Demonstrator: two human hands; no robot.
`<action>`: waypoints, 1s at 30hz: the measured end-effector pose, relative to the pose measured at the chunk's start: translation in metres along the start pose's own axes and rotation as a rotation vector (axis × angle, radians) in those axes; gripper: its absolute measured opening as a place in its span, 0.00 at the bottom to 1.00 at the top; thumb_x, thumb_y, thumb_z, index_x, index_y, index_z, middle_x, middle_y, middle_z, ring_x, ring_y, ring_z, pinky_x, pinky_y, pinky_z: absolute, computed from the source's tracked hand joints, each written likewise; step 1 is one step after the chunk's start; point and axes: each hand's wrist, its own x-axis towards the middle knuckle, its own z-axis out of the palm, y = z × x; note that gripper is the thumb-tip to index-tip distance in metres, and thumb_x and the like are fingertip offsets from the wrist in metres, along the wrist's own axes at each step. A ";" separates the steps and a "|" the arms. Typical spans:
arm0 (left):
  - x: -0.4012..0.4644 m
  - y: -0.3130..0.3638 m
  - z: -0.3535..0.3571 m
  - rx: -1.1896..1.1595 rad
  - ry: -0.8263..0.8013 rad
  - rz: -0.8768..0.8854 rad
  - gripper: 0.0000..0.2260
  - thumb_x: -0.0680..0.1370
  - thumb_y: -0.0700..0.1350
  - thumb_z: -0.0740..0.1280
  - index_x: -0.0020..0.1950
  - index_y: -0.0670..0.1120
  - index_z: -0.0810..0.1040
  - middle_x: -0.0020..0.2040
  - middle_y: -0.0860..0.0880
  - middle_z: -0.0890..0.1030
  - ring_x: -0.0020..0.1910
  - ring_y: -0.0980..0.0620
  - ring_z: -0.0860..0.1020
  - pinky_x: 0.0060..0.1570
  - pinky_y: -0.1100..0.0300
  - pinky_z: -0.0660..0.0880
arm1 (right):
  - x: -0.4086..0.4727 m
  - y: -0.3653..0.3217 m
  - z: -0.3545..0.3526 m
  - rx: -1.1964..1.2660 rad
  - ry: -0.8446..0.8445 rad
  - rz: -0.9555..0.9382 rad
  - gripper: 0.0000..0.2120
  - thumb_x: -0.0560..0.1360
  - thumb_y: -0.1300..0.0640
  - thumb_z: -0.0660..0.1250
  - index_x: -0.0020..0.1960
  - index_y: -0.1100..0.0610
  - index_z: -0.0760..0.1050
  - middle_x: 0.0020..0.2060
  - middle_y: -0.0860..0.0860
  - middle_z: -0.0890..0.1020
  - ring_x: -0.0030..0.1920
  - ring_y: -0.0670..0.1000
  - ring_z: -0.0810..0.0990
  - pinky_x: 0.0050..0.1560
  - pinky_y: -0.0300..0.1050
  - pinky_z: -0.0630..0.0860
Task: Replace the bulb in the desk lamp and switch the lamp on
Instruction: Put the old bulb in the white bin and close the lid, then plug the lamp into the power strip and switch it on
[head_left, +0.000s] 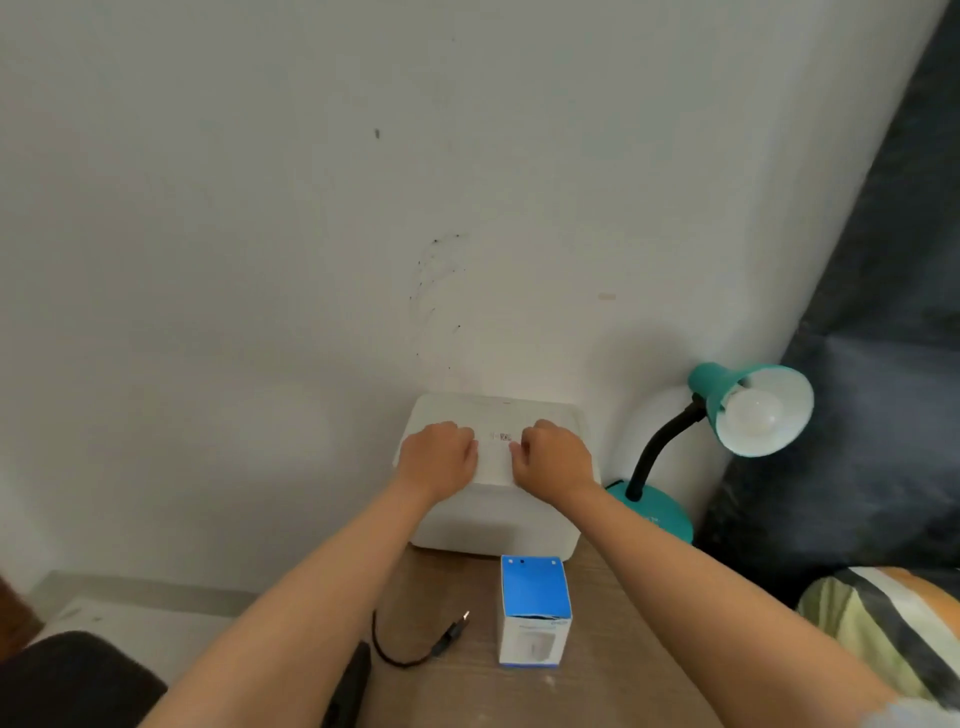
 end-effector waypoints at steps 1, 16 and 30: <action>-0.017 0.000 -0.005 -0.076 0.067 0.000 0.16 0.78 0.50 0.54 0.51 0.43 0.78 0.48 0.44 0.80 0.49 0.42 0.78 0.42 0.52 0.75 | -0.002 0.000 -0.003 -0.011 -0.050 -0.006 0.16 0.77 0.50 0.57 0.43 0.61 0.75 0.44 0.56 0.76 0.42 0.57 0.77 0.37 0.45 0.68; -0.256 -0.026 0.011 -0.280 -0.058 -0.442 0.26 0.75 0.56 0.64 0.69 0.45 0.65 0.62 0.45 0.71 0.62 0.45 0.70 0.55 0.54 0.72 | -0.152 -0.079 0.031 0.240 -0.225 -0.283 0.16 0.74 0.57 0.64 0.61 0.58 0.75 0.56 0.56 0.79 0.58 0.56 0.77 0.55 0.49 0.74; -0.307 -0.035 0.024 -0.410 -0.030 -0.478 0.33 0.73 0.53 0.68 0.74 0.44 0.58 0.68 0.47 0.66 0.68 0.48 0.64 0.66 0.56 0.66 | -0.177 -0.079 0.102 0.195 -0.355 0.091 0.12 0.75 0.62 0.64 0.57 0.56 0.75 0.57 0.57 0.72 0.52 0.57 0.77 0.54 0.48 0.75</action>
